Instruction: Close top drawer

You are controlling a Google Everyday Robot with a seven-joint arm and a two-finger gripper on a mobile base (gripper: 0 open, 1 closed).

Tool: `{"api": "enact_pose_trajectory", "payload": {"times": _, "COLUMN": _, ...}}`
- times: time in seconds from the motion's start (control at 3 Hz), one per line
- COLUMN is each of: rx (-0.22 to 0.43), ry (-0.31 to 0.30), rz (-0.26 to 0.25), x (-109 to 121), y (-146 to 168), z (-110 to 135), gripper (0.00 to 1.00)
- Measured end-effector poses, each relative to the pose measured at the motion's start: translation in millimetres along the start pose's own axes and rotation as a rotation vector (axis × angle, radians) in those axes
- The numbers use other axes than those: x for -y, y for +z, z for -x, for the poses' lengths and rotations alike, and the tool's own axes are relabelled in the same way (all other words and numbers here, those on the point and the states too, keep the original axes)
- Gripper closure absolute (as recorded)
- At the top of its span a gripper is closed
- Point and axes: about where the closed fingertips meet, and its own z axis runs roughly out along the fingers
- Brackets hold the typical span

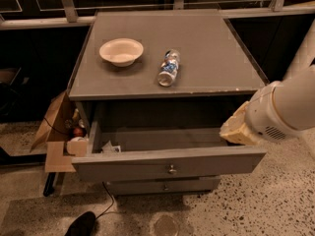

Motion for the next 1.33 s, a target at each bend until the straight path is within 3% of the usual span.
{"api": "enact_pose_trajectory", "payload": {"times": 0.33, "rx": 0.09, "ry": 0.055, "rz": 0.016, "x": -13, "y": 50, "z": -6, "gripper": 1.0}}
{"api": "enact_pose_trajectory", "payload": {"times": 0.67, "rx": 0.106, "ry": 0.059, "rz": -0.013, "x": -7, "y": 51, "z": -2, "gripper": 1.0}}
{"api": "enact_pose_trajectory", "payload": {"times": 1.0, "rx": 0.105, "ry": 0.059, "rz": -0.011, "x": -8, "y": 51, "z": -3, "gripper": 1.0}}
{"api": "enact_pose_trajectory", "payload": {"times": 1.33, "rx": 0.084, "ry": 0.035, "rz": -0.009, "x": -11, "y": 59, "z": -19, "gripper": 1.0}}
